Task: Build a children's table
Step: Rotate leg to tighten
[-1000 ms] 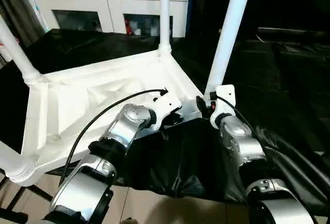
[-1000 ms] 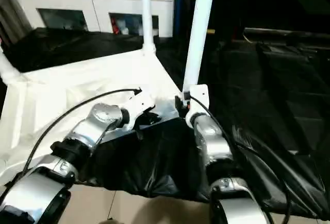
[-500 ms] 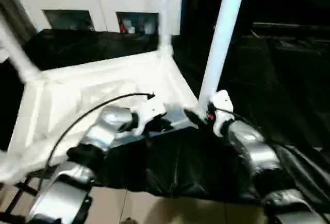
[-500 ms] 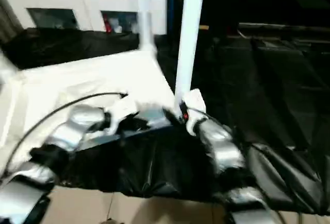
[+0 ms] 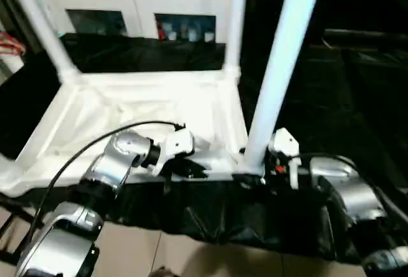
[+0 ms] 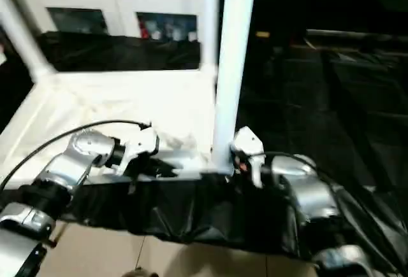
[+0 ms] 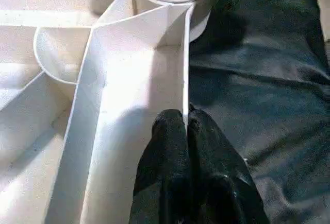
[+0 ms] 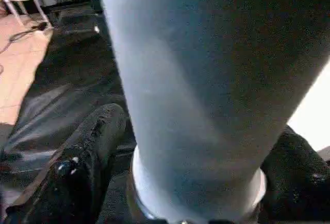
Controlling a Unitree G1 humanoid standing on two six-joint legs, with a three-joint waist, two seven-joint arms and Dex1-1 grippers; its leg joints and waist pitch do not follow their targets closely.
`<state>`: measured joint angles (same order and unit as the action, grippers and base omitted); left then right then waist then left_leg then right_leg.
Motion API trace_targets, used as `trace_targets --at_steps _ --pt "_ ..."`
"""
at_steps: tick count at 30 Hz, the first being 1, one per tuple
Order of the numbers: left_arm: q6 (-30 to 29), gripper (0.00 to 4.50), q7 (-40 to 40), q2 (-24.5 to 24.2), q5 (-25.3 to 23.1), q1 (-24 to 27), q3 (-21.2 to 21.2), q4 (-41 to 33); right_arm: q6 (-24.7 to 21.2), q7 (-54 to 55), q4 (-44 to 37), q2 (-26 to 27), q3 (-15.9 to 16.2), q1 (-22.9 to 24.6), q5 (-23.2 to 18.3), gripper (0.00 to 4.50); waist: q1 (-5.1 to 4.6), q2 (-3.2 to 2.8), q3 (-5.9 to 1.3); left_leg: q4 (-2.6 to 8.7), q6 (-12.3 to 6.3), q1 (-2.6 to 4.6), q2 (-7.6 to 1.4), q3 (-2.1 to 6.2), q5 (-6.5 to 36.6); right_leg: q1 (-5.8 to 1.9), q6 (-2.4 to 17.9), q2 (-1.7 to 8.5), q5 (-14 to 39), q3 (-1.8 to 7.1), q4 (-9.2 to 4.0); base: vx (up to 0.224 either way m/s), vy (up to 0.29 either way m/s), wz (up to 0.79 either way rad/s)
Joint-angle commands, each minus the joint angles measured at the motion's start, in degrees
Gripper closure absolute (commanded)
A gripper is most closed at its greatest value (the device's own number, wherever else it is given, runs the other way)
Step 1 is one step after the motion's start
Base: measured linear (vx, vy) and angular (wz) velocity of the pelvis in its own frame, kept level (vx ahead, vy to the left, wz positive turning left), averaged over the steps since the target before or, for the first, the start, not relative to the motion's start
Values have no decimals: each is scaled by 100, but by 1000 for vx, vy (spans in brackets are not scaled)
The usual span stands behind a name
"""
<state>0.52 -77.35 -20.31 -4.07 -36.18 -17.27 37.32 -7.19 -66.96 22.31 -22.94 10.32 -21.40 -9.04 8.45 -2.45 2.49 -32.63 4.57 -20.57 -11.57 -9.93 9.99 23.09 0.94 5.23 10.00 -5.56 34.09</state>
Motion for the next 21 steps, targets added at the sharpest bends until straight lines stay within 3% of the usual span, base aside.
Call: trace_targets --at_steps 1,7,13,16,21 --pt "93 450 133 121 114 -148 -29 -67 -43 -359 -319 125 445 28 -85 118 -6 96 -355 344 -404 14 -187 18 1217 -321 1138 361 1382 286 -398 0 0 0" --pt "86 450 136 116 112 -144 6 -44 -157 -425 -397 114 476 42 -68 168 19 102 -367 330 -404 -1 -180 22 1060 -324 1091 358 1274 290 -373 0 0 0" --pt "10 450 359 154 119 -99 86 -84 -132 -175 -288 297 396 95 -84 178 32 119 -364 328 -399 -5 -174 19 1059 -318 1041 371 1418 284 -387 0 0 0" --pt "-184 450 827 306 50 -134 177 -76 -45 553 5 633 157 67 -8 178 13 76 -354 346 -301 3 -172 33 1178 -305 1027 373 1532 278 -401 0 0 0" --pt "-399 450 1488 662 -203 -202 88 45 -127 1890 419 1171 -174 -30 173 179 -59 78 -340 377 -144 32 -157 42 1399 -305 917 365 1804 279 -457 0 0 0"
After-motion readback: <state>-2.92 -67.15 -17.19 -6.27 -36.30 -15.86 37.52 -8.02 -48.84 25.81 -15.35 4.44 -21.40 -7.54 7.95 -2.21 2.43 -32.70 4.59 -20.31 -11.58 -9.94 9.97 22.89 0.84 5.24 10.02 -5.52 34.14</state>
